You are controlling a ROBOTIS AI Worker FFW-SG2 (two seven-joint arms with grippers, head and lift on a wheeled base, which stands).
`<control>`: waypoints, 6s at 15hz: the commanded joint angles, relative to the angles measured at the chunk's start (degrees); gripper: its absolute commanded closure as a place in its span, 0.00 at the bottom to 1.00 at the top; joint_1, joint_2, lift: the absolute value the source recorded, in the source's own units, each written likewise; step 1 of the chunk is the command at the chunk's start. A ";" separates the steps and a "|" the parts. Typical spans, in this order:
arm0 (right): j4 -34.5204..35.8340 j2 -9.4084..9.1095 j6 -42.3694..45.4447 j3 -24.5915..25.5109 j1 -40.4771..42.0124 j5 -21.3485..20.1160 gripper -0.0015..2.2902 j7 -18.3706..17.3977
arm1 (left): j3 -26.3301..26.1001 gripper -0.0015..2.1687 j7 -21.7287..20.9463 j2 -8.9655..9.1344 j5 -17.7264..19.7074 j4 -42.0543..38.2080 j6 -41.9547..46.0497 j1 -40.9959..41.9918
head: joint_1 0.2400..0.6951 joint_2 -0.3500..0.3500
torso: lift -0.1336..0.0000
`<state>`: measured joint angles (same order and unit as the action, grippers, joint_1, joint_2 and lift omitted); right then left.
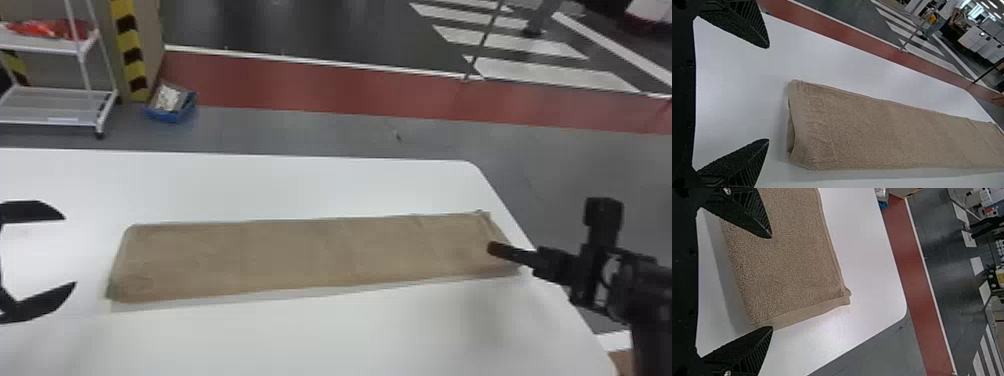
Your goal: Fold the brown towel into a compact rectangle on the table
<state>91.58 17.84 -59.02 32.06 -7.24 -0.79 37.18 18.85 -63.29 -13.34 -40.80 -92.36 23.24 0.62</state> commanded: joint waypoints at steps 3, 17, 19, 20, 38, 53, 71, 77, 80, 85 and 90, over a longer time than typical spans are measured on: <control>0.00 0.00 0.00 0.11 0.03 0.00 0.02 0.00 | 0.04 0.01 -0.34 -0.02 0.02 -0.18 0.00 0.26 | 1.00 0.14 | 0.07; -0.70 1.05 1.40 0.55 0.39 1.49 0.02 0.53 | 1.10 0.01 -2.28 0.77 1.51 -0.71 -1.76 0.17 | 1.00 0.14 | 0.07; -1.32 1.76 1.76 0.55 0.39 1.58 0.02 0.53 | 1.45 0.01 -3.16 0.77 4.76 -1.59 -6.15 0.26 | 1.00 0.14 | 0.07; -1.49 1.93 1.76 0.55 0.39 1.58 0.02 0.53 | 1.36 0.01 -3.86 0.77 7.40 -1.68 -11.25 0.26 | 1.00 0.14 | 0.07; -8.79 3.25 7.21 -0.16 -2.78 1.14 0.02 0.44 | -13.49 0.05 19.08 8.51 29.81 -18.47 -98.79 -3.96 | 1.00 0.00 | 0.07; -13.97 5.54 12.65 0.37 -3.22 2.28 0.02 0.44 | -13.84 0.17 27.25 10.62 31.40 -5.55 -100.72 -14.50 | 1.00 0.00 | 0.07; -14.15 5.54 12.30 0.46 -2.95 2.28 0.02 0.44 | -5.85 0.99 14.51 7.45 32.63 -6.25 -101.60 -15.73 | 1.00 0.00 | 0.07; -14.15 5.45 12.48 0.46 -2.69 2.37 0.02 0.44 | -1.10 0.99 14.51 2.53 32.54 -4.93 -101.07 -17.05 | 1.00 0.09 | 0.07; -14.06 5.36 12.30 0.46 -2.69 2.28 0.02 0.44 | -1.28 0.99 13.10 1.13 31.04 -5.99 -104.24 -18.81 | 1.00 0.14 | 0.07; -12.83 5.36 10.55 0.64 -2.16 2.37 0.03 0.44 | -8.13 0.99 14.07 8.25 31.31 -22.51 -113.27 -16.79 | 1.00 0.09 | 0.07; -9.14 5.10 6.50 0.72 -0.85 2.28 0.03 0.44 | -21.23 0.99 19.87 13.49 27.97 -21.37 -113.27 -21.89 | 1.00 0.00 | 0.07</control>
<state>81.43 22.97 -51.44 32.74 -8.59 1.52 37.62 1.01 -44.28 -0.29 -12.31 -114.88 -89.95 -20.18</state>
